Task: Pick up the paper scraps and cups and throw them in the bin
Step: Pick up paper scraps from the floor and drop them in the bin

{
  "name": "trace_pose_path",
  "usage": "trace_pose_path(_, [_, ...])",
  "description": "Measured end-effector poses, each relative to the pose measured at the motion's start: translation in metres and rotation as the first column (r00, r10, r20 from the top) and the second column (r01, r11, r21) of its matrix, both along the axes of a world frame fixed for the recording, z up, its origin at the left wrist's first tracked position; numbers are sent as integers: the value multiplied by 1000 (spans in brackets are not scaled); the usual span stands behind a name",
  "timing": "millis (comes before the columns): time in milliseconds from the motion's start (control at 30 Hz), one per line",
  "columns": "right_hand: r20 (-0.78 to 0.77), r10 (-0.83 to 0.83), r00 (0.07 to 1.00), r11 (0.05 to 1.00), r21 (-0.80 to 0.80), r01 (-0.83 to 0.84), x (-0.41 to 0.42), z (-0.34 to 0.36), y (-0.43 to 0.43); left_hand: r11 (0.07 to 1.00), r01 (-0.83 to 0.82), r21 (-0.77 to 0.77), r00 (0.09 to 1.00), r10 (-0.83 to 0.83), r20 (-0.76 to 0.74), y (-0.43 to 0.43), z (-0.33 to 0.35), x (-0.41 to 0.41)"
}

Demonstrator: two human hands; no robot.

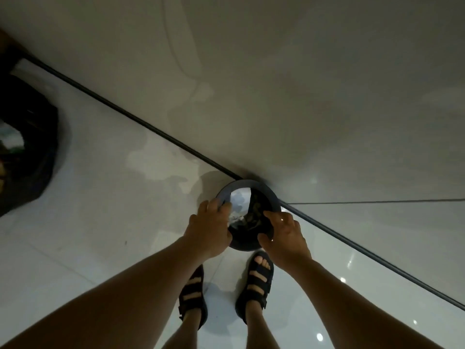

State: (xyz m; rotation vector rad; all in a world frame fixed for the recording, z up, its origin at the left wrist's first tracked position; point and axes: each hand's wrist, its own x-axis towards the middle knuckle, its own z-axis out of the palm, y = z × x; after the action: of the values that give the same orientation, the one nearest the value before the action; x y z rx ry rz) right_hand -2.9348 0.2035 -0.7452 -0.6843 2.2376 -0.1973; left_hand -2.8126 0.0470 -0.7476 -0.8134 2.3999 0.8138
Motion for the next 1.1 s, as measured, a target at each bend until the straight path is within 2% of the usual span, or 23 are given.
trace_pose_path(133, [-51, -93, 994, 993, -82, 89, 4, 78, -10, 999, 45, -26, 997, -46, -54, -24, 82, -18])
trace_pose_path(300, [-118, -216, 969, 971, -133, 200, 11, 167, 6, 983, 180, -31, 982, -181, -46, -10, 173, -33])
trace_pose_path(500, [-175, -454, 874, 885, -206, 418, 29, 264, 76, 921, 389, -8, 919, -389, -61, 46, 266, -45])
trace_pose_path(667, [-204, -636, 744, 770, -239, 592, 65, 328, 179, 808, 587, -43, 806, -589, -63, 127, 327, -49])
trace_pose_path(833, [-248, -777, 578, 626, -205, 752, 116, 368, 306, 676, 733, -78, 671, -737, -83, 242, 381, -52])
trace_pose_path(900, [-275, -806, 525, 581, -192, 791, 140, 381, 357, 633, 768, -103, 624, -774, -108, 297, 402, -48])
trace_pose_path(1100, [-345, -868, 357, 439, -196, 877, 221, 432, 498, 440, 877, -193, 407, -894, -188, 464, 459, -17])
